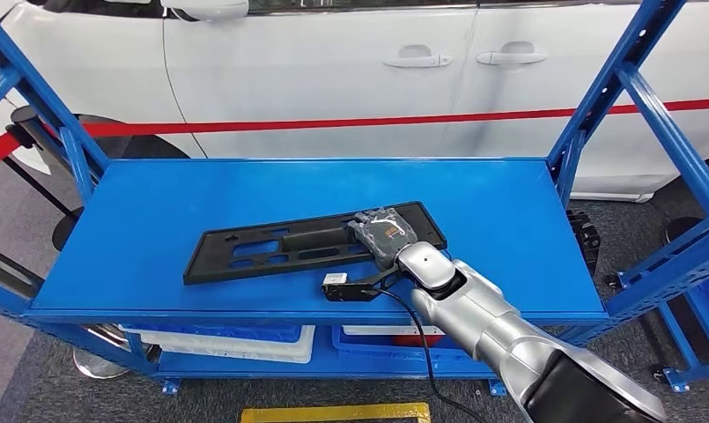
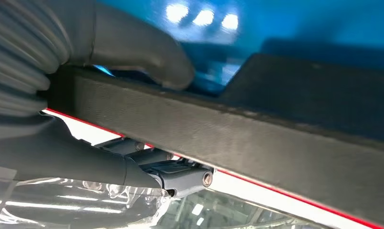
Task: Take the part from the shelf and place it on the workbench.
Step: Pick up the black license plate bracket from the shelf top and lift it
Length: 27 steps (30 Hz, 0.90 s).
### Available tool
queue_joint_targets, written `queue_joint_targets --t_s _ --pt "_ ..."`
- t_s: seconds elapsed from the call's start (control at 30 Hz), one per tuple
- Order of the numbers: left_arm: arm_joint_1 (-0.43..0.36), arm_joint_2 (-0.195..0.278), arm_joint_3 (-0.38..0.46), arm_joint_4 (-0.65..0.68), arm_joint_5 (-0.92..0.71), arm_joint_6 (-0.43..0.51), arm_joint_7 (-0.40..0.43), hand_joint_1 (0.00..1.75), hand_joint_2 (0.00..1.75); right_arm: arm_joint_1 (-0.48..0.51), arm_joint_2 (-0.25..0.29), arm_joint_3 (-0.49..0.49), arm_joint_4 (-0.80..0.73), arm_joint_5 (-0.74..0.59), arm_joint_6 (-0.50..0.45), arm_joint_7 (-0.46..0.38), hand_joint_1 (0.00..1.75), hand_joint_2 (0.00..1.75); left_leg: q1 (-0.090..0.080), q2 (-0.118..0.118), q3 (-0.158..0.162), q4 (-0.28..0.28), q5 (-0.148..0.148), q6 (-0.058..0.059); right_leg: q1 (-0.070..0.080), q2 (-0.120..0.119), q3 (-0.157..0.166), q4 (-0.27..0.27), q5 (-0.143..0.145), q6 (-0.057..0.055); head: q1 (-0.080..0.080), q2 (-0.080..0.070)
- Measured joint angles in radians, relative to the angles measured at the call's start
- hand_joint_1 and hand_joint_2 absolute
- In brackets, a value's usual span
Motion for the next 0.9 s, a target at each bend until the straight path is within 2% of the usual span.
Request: queue_joint_targets --t_s 0.1,0.17,0.23,0.43,0.53,0.57,0.6,0.67,0.7,0.77,0.83,0.87,0.9 --pt "0.0 0.0 0.0 0.0 0.0 0.001 0.0 0.0 0.0 -0.005 0.001 -0.002 0.003 0.001 -0.008 0.0 1.75 1.75 -0.001 0.002 0.007 -0.017 0.003 0.014 -0.002 0.002 0.0 0.0 0.001 0.016 0.0 0.0" --pt "-0.001 0.0 0.0 0.0 0.001 0.002 0.0 0.0 0.0 -0.006 0.001 -0.005 0.007 0.003 -0.024 0.001 1.75 1.75 0.004 0.005 0.011 -0.028 0.012 0.027 -0.003 0.002 -0.012 0.031 -0.024 0.026 0.002 0.0" --pt "-0.002 0.0 0.0 0.0 0.002 0.002 0.0 0.0 0.0 -0.006 0.0 -0.007 0.009 0.004 -0.033 0.001 1.75 1.75 0.005 0.006 0.012 -0.032 0.015 0.033 -0.004 0.001 -0.03 0.068 -0.051 0.03 0.003 0.0" --pt "-0.002 0.0 0.0 0.0 0.002 0.002 0.0 0.0 0.0 -0.006 0.001 -0.008 0.01 0.004 -0.035 0.001 1.75 1.75 0.005 0.007 0.011 -0.032 0.015 0.033 -0.005 0.001 -0.04 0.089 -0.064 0.031 0.003 0.0" --pt "-0.001 0.0 0.0 0.0 0.003 0.002 0.0 0.0 0.0 0.002 0.001 -0.01 0.014 0.004 -0.043 0.001 1.75 1.75 0.005 0.007 0.008 -0.031 0.016 0.034 -0.008 0.001 -0.1 0.216 -0.119 0.037 0.004 0.0" --pt "-0.001 0.0 0.0 0.0 0.003 0.002 0.0 0.0 0.0 0.006 0.001 -0.014 0.016 0.004 -0.047 0.001 1.75 1.75 0.005 0.007 0.007 -0.03 0.015 0.033 -0.012 0.0 -0.105 0.23 -0.112 0.04 0.004 0.0" --pt "-0.001 0.0 0.001 0.0 0.004 0.002 -0.002 0.0 0.0 0.011 0.001 -0.02 0.016 0.006 -0.058 0.002 1.75 1.75 0.004 0.005 0.005 -0.025 0.012 0.026 -0.015 -0.001 -0.08 0.178 -0.084 0.04 0.003 0.0" --pt "-0.001 0.0 0.001 0.0 0.005 0.004 -0.01 0.0 0.0 0.023 0.001 -0.039 0.014 0.018 -0.105 0.008 1.75 1.75 0.005 0.003 0.001 -0.014 0.004 0.003 -0.018 -0.004 -0.016 0.043 -0.018 0.026 0.002 0.0" --pt "0.0 0.0 0.001 0.0 0.005 0.007 -0.015 0.0 0.0 0.027 0.0 -0.048 0.011 0.029 -0.135 0.015 1.75 1.75 0.005 0.002 -0.005 -0.001 -0.006 -0.009 -0.017 -0.004 0.003 0.002 -0.008 0.015 0.002 0.0" --pt "0.0 0.0 0.001 0.0 0.003 0.017 -0.023 0.0 0.0 0.036 -0.001 -0.064 0.005 0.054 -0.194 0.038 1.75 1.75 0.008 0.002 -0.036 0.069 -0.051 -0.018 -0.019 -0.006 0.003 -0.003 -0.004 0.002 0.001 0.0" --pt "0.001 0.0 0.001 0.0 -0.001 0.024 -0.03 0.0 0.87 0.05 -0.001 -0.086 -0.008 0.087 -0.266 0.066 1.75 1.75 0.009 0.003 -0.097 0.201 -0.113 -0.023 -0.017 -0.006 0.001 -0.003 -0.004 -0.004 0.0 0.0" --pt "0.001 0.0 0.001 0.0 -0.003 0.028 -0.033 0.0 1.31 0.058 -0.001 -0.098 -0.017 0.106 -0.305 0.08 1.75 1.75 0.009 0.003 -0.123 0.254 -0.128 -0.025 -0.015 -0.006 0.0 -0.002 -0.004 -0.005 0.0 0.0" --pt "0.001 0.0 0.001 0.0 -0.005 0.031 -0.034 0.0 1.75 0.067 -0.001 -0.111 -0.03 0.129 -0.345 0.094 1.75 1.75 0.009 0.003 -0.135 0.275 -0.124 -0.026 -0.015 -0.005 0.0 -0.001 -0.005 -0.005 0.0 0.0"
